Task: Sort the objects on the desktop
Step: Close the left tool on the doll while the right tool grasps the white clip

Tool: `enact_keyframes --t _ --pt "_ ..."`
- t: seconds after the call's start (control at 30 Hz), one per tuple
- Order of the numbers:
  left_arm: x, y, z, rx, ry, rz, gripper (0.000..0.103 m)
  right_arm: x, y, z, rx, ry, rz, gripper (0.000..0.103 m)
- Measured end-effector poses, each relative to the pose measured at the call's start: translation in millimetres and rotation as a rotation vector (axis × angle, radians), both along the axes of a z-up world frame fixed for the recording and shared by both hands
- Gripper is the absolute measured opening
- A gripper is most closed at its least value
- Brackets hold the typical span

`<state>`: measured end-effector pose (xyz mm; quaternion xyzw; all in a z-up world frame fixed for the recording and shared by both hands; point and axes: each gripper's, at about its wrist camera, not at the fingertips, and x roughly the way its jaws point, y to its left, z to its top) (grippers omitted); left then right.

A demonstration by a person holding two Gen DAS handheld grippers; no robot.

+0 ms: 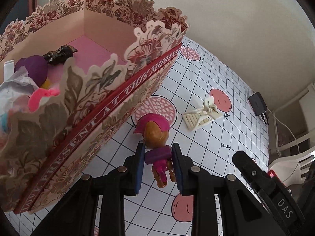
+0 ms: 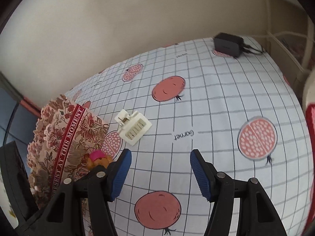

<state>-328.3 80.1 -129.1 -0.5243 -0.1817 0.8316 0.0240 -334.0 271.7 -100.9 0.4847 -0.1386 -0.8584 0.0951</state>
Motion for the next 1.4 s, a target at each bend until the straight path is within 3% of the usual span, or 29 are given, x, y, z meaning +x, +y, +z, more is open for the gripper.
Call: enact_keyframes --t 0.23,0.57,0.77,1.0,1.2,1.4 --pt "-1.4 -6.3 -5.0 0.031 -0.019 0.023 0.029 -19.5 -40.0 -11.7 0.243 0.043 0.238 0.066" --pt "-4.5 -15.0 -9.5 0.054 -0.033 0.050 0.029 -44.6 -66.3 -35.5 0.273 0.053 0.354 0.072" --pt "-5.8 -15.3 -11.3 0.065 -0.033 0.053 0.029 -54.6 -78.6 -41.7 0.322 0.080 0.371 0.072" --pt "-7.1 -16.9 -11.9 0.070 -0.036 0.055 0.029 -57.4 -78.1 -41.4 0.289 0.101 0.336 0.071" --pt "-8.6 -16.1 -12.8 0.070 -0.035 0.058 0.029 -54.3 -78.2 -41.6 0.323 0.124 0.319 0.055" --pt "-10.5 -13.3 -13.2 0.072 -0.038 0.058 0.029 -52.1 -74.0 -40.7 0.300 0.125 0.276 0.053"
